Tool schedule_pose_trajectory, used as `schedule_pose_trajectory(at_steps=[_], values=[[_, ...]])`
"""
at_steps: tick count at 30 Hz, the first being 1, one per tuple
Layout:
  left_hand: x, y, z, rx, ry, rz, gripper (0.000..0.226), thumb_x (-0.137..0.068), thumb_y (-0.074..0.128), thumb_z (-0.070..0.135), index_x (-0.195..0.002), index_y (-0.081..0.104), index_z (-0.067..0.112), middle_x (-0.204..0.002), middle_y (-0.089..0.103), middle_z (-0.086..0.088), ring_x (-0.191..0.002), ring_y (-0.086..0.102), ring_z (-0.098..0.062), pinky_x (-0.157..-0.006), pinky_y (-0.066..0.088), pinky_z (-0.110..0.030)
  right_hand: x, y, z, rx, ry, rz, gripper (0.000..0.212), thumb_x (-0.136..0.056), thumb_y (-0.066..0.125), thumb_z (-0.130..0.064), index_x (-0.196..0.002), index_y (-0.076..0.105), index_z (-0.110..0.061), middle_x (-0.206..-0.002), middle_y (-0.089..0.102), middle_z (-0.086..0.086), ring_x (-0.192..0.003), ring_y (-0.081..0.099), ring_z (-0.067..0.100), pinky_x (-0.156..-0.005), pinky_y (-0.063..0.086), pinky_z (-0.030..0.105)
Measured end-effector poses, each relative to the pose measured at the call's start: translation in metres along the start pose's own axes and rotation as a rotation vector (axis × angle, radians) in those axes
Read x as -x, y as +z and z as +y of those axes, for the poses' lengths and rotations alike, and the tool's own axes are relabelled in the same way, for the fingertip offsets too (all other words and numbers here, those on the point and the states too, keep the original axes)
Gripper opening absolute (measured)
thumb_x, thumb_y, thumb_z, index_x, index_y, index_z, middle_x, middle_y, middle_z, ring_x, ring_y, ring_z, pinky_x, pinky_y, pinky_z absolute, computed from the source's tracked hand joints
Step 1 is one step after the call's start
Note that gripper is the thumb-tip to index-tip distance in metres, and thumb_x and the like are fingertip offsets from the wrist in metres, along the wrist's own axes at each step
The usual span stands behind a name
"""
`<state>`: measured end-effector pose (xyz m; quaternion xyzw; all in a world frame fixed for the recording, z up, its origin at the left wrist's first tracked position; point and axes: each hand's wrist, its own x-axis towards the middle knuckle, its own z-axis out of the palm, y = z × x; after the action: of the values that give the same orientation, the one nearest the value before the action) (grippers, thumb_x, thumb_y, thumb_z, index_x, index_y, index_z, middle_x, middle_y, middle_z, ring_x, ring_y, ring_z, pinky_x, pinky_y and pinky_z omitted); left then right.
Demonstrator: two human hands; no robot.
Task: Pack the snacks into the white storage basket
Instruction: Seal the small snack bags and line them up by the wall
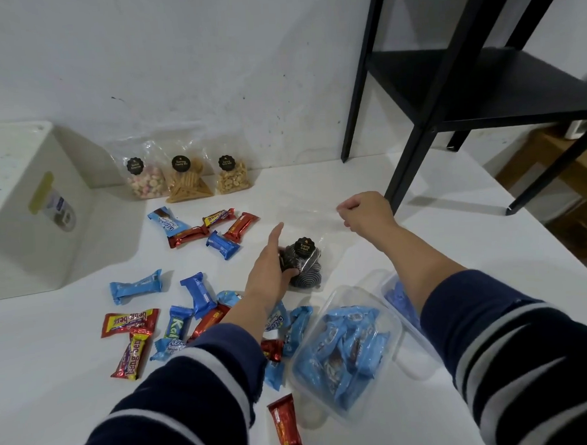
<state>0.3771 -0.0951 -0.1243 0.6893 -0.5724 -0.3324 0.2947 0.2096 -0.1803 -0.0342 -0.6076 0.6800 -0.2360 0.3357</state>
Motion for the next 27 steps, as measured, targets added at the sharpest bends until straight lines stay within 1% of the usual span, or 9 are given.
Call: schedule_pose_trajectory(at_steps=[3,5,7,10,13,18,21,24,27], values=[[-0.0029,0.0013,-0.0015,-0.006,0.016,-0.031,0.092,-0.085,0.066,0.004,-0.149,0.011,0.037,-0.127,0.054,-0.006,-0.113,0.058,-0.023,-0.1,0.046,-0.043,-0.0023,-0.0042,-0.0017,0.08,-0.007,0.013,0.021,-0.093,0.056,-0.018,-0.102,0.072,-0.007,-0.11,0.07,0.01,-0.104,0.064,0.026,-0.074,0.046,0.025],[-0.0038,0.0029,-0.0023,-0.015,0.025,-0.048,0.092,-0.084,0.065,0.002,-0.148,0.012,0.04,-0.129,0.053,-0.006,-0.113,0.057,-0.024,-0.1,0.047,-0.044,-0.0037,-0.0057,-0.001,0.089,-0.009,0.014,0.02,-0.092,0.056,-0.018,-0.102,0.07,-0.007,-0.111,0.068,0.008,-0.103,0.063,0.024,-0.073,0.042,0.022],[-0.0044,0.0042,-0.0037,-0.032,0.039,-0.05,0.091,-0.084,0.064,0.001,-0.148,0.013,0.041,-0.129,0.052,-0.005,-0.112,0.057,-0.024,-0.099,0.047,-0.045,-0.0053,-0.0058,0.0007,0.071,-0.014,-0.009,0.018,-0.091,0.057,-0.017,-0.101,0.069,-0.009,-0.108,0.067,0.006,-0.095,0.062,0.022,-0.07,0.043,0.022],[-0.0069,0.0037,-0.0044,-0.047,0.055,-0.061,0.09,-0.084,0.064,0.001,-0.148,0.014,0.042,-0.129,0.052,-0.004,-0.111,0.057,-0.023,-0.099,0.047,-0.044,-0.005,-0.0067,0.0003,0.035,-0.009,-0.065,0.017,-0.088,0.06,-0.017,-0.101,0.069,-0.012,-0.096,0.062,0.001,-0.082,0.056,0.017,-0.059,0.042,0.02],[-0.0089,0.0031,-0.0039,-0.044,0.056,-0.085,0.091,-0.085,0.063,0.0,-0.147,0.015,0.045,-0.13,0.051,-0.004,-0.113,0.057,-0.023,-0.1,0.046,-0.044,-0.0057,-0.0073,-0.0001,0.058,-0.037,-0.08,0.016,-0.089,0.061,-0.019,-0.099,0.07,-0.011,-0.094,0.061,0.0,-0.084,0.056,0.016,-0.064,0.042,0.022],[-0.0084,0.0034,-0.0064,-0.049,0.078,-0.086,0.091,-0.085,0.064,0.001,-0.148,0.015,0.044,-0.128,0.052,-0.003,-0.109,0.058,-0.023,-0.099,0.047,-0.042,-0.0077,-0.0085,0.0005,0.054,-0.028,-0.054,0.01,-0.086,0.065,-0.02,-0.092,0.072,-0.016,-0.096,0.065,-0.001,-0.087,0.058,0.015,-0.072,0.045,0.024],[-0.0084,0.0025,-0.0068,-0.062,0.082,-0.084,0.092,-0.084,0.065,0.001,-0.148,0.015,0.044,-0.128,0.053,-0.001,-0.11,0.057,-0.021,-0.101,0.047,-0.04,-0.0063,-0.0083,-0.0023,0.048,-0.051,-0.082,0.012,-0.085,0.064,-0.02,-0.093,0.071,-0.015,-0.096,0.065,-0.003,-0.088,0.058,0.014,-0.072,0.045,0.023],[-0.0076,0.0012,-0.0048,-0.088,0.096,-0.096,0.093,-0.083,0.066,-0.001,-0.148,0.016,0.044,-0.128,0.053,-0.001,-0.112,0.056,-0.02,-0.101,0.046,-0.039,-0.003,-0.008,-0.007,0.038,-0.075,-0.124,0.006,-0.085,0.066,-0.021,-0.087,0.069,-0.016,-0.094,0.064,-0.004,-0.087,0.058,0.013,-0.069,0.043,0.022],[-0.0059,-0.0009,-0.0034,-0.123,0.111,-0.082,0.094,-0.083,0.065,-0.002,-0.148,0.016,0.044,-0.13,0.053,-0.001,-0.112,0.057,-0.02,-0.098,0.048,-0.038,-0.0013,-0.0089,-0.009,0.039,-0.093,-0.11,0.006,-0.086,0.066,-0.02,-0.085,0.07,-0.016,-0.092,0.064,-0.003,-0.086,0.057,0.014,-0.061,0.043,0.021]])
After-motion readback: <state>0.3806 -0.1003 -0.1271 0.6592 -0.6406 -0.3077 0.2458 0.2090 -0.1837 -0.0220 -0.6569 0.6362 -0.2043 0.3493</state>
